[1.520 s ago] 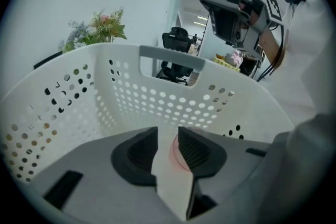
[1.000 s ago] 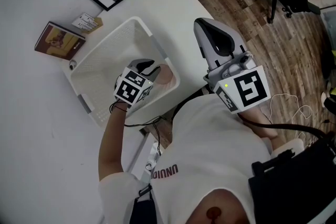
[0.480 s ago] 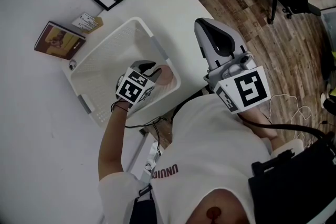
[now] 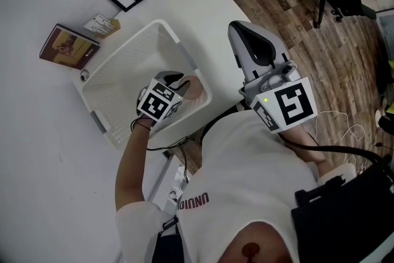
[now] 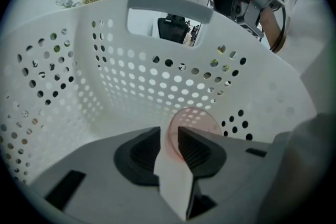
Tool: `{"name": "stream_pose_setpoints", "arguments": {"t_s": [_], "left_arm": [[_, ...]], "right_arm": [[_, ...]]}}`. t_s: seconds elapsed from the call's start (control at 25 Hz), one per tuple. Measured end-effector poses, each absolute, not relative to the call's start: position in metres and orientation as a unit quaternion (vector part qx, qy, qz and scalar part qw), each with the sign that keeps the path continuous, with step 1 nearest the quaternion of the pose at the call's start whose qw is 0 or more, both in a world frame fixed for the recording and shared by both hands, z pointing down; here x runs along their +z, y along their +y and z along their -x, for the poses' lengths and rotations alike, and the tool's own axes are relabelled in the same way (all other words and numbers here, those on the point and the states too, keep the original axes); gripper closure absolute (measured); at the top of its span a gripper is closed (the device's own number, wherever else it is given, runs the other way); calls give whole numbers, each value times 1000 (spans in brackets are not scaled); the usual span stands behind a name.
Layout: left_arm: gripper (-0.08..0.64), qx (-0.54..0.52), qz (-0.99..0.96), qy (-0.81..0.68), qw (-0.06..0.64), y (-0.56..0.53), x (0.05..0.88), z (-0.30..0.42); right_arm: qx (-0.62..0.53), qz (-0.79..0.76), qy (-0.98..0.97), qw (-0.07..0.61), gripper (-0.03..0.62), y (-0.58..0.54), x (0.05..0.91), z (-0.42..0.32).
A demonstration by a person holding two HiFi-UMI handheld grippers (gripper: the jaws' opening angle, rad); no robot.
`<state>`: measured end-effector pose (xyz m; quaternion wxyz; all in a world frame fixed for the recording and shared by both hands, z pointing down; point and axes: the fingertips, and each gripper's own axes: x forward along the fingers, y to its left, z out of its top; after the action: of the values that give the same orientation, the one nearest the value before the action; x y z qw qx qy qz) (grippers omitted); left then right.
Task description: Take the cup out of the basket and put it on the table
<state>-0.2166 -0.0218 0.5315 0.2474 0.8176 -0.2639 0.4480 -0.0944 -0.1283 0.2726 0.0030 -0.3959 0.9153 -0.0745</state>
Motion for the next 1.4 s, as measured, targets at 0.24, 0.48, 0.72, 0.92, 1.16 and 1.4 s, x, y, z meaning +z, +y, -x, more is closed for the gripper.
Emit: {"name": "stream_pose_setpoints", "arguments": {"t_s": [0.24,0.48,0.72,0.92,1.16,1.4], "left_arm": [[478,453,-816,-263,244,-20,533,215],[501,455,-815,-265,243,-21,533,216],[515,460,-812,-267,241,-21,532,220],[515,465,-808,-270,240,-20,530,223],[515,467,-805,-284,231,-23,525,228],[518,460,-802,-308,224,-30,517,235]], "right_arm": [[-74,397,915,4,574,-128,273,93],[-73,398,914,4,574,-129,273,92],[-73,398,914,4,574,-129,273,92],[-74,396,915,5,574,-129,273,93],[-74,393,916,6,574,-126,273,94],[-74,392,917,7,574,-126,273,93]]}}
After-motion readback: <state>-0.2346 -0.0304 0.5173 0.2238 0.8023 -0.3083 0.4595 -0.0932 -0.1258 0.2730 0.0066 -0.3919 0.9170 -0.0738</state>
